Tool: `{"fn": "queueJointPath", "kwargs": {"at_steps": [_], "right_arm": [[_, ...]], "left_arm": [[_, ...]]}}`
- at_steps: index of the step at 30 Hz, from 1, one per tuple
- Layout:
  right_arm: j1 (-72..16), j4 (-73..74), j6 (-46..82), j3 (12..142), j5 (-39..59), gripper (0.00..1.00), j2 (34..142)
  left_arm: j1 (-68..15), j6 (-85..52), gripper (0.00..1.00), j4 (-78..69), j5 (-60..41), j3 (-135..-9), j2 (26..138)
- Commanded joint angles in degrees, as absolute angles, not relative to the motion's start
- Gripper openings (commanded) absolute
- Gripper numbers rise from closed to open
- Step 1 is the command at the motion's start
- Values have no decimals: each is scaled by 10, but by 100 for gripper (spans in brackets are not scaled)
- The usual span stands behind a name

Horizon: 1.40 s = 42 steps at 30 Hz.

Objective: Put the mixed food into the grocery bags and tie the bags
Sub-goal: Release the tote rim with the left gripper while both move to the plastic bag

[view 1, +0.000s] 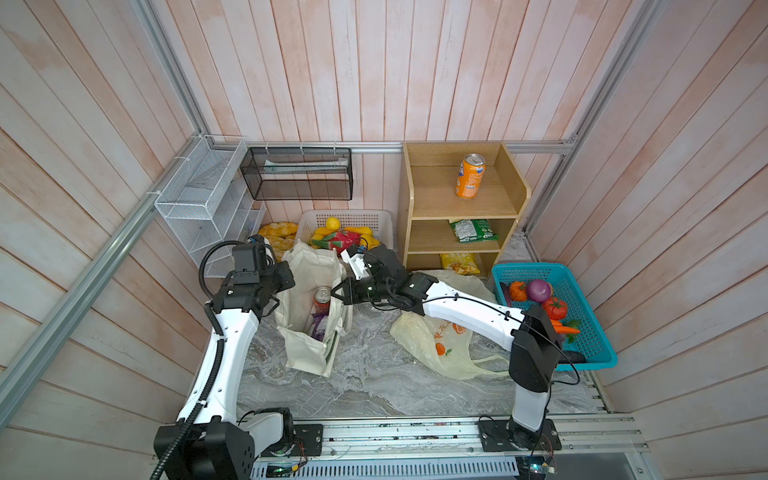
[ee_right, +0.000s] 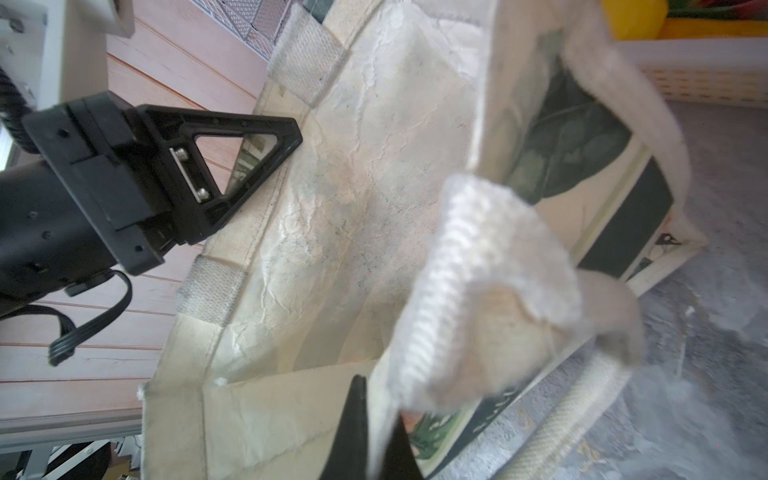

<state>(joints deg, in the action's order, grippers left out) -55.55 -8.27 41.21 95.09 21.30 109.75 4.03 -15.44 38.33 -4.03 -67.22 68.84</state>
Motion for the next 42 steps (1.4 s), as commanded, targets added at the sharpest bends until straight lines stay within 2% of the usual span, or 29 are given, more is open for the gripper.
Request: {"fn": "queueJointPath", "kwargs": {"at_steps": [1,4,5,6,8,9,11,12,14,17,21,28,33,37,42], "right_arm": [[-566,-37,422,1007,241,0,1117],[-566,-47,419,1028,241,0,1138],[-566,-53,413,1032,242,6,1142],[-565,-61,408,1035,241,17,1144],[-562,-77,392,1035,237,43,1139],[-561,-81,389,1032,235,53,1134],[-556,-84,380,1015,237,63,1114],[-555,-85,377,1006,235,66,1104],[-551,-85,370,985,231,71,1081],[-547,-85,361,952,231,74,1044],[-532,-84,356,914,224,75,990],[-472,-77,361,787,201,75,861],[-373,-85,375,632,198,75,740],[-270,-100,385,526,213,75,656],[-142,-136,392,429,205,78,581]], "left_arm": [[52,-148,0,338,-29,-708,698],[57,-143,0,338,-23,-713,711],[58,-141,0,339,-21,-713,714],[59,-139,0,340,-19,-713,714],[61,-136,0,340,-14,-710,713],[61,-134,2,341,-11,-709,713],[64,-132,14,342,-6,-706,710],[65,-131,24,343,-5,-705,709],[66,-131,52,345,-1,-703,706],[67,-134,75,351,9,-709,702],[68,-134,90,357,22,-720,687],[67,-142,93,363,-68,-744,657],[43,-159,94,360,-146,-740,639],[-38,-183,94,346,-130,-728,635],[-184,-211,95,324,-62,-729,655]]}}
